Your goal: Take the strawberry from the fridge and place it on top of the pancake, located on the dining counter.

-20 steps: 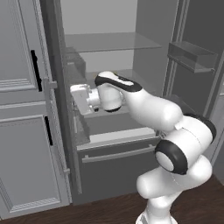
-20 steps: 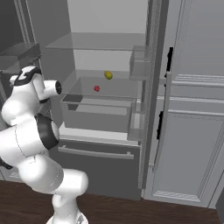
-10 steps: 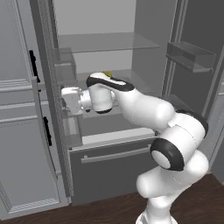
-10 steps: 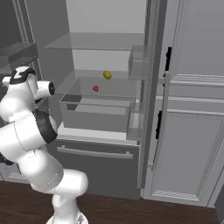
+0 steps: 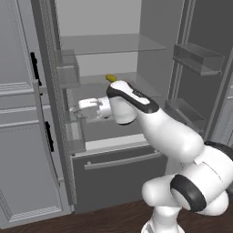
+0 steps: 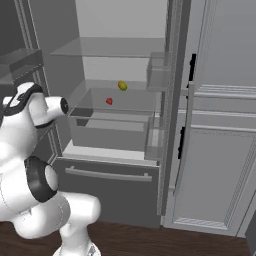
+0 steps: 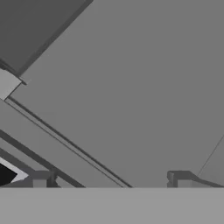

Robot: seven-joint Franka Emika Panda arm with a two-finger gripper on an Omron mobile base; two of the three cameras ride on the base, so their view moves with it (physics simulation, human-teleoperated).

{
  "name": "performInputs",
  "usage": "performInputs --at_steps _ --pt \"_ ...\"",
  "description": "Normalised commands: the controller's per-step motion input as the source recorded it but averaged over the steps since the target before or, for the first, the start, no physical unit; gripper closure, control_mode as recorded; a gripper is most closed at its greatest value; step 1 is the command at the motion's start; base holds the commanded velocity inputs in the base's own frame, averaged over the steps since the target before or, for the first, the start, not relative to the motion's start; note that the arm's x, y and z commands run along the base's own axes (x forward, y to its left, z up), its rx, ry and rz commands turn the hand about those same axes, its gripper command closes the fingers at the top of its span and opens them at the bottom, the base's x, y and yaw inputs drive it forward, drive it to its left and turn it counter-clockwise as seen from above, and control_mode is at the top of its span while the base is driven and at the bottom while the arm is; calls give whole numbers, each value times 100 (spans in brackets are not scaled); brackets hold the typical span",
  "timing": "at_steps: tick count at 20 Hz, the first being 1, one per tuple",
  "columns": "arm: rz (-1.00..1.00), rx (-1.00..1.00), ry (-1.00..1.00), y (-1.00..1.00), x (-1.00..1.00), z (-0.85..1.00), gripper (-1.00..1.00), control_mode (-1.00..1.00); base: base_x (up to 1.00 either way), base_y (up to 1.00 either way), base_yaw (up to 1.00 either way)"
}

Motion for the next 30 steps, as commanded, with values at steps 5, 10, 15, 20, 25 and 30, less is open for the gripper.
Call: performInputs --at_steps 5,10,15,20,25,30 --pt "-23 -15 -16 -56 -69 17 -100 -100 0 0 0" --pt "-28 -19 -13 -62 -69 9 -100 -100 0 0 0" --pt "-36 -18 -9 -58 -71 4 -100 -100 0 0 0" --pt "-36 -19 -4 -63 -65 0 -100 -100 0 0 0" --pt "-30 -18 0 -66 -57 0 -100 -100 0 0 0" --pt "-15 -16 1 -60 -12 -25 -100 -100 0 0 0"
